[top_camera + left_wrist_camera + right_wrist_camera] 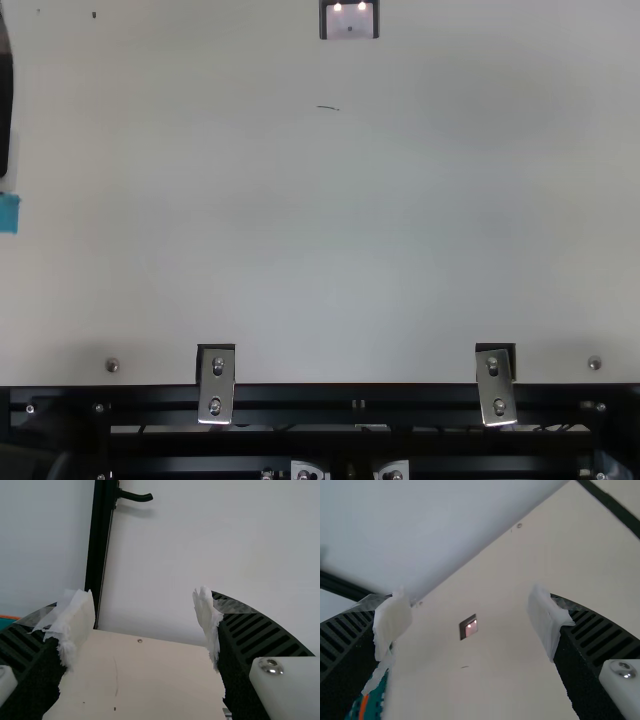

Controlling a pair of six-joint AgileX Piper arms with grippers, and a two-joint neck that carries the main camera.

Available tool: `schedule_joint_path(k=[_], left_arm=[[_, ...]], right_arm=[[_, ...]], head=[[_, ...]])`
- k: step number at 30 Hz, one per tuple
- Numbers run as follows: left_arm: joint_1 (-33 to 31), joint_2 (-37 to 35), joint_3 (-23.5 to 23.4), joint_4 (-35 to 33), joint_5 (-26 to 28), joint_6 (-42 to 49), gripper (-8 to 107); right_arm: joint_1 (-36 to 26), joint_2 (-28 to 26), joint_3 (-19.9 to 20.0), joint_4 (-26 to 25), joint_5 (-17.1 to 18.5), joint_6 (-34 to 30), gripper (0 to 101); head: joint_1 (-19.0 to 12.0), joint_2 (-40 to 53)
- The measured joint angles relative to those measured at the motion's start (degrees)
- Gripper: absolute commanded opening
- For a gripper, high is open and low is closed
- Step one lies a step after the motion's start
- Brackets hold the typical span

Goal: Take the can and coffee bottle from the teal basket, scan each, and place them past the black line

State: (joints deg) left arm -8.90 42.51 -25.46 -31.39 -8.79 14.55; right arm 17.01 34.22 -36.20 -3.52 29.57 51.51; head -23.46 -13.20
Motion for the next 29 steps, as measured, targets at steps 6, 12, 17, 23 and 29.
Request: schedule_joint_path(k=[6, 12, 17, 23, 29], left_arm=[[0.00, 0.00, 0.00, 0.00, 0.00, 0.00, 90], [0.00, 0.00, 0.00, 0.00, 0.00, 0.00, 90], [0.00, 0.00, 0.00, 0.00, 0.00, 0.00, 90], [0.00, 0.00, 0.00, 0.00, 0.00, 0.00, 90], [0.00, 0.00, 0.00, 0.00, 0.00, 0.00, 90]], right_arm=[[3.44, -4.96, 6.89, 7.42, -6.85, -5.90, 101], [5.60, -4.33, 9.32, 8.94, -4.30, -14.44, 101], [5.72, -4.05, 8.98, 8.77, -0.81, -19.67, 101], [5.72, -4.05, 8.98, 8.77, -0.91, -19.78, 101], [5.72, -4.05, 8.98, 8.77, -0.91, -19.78, 101]], head=[[0.00, 0.00], [0.00, 0.00], [0.29, 0.00], [0.00, 0.00], [0.29, 0.00]])
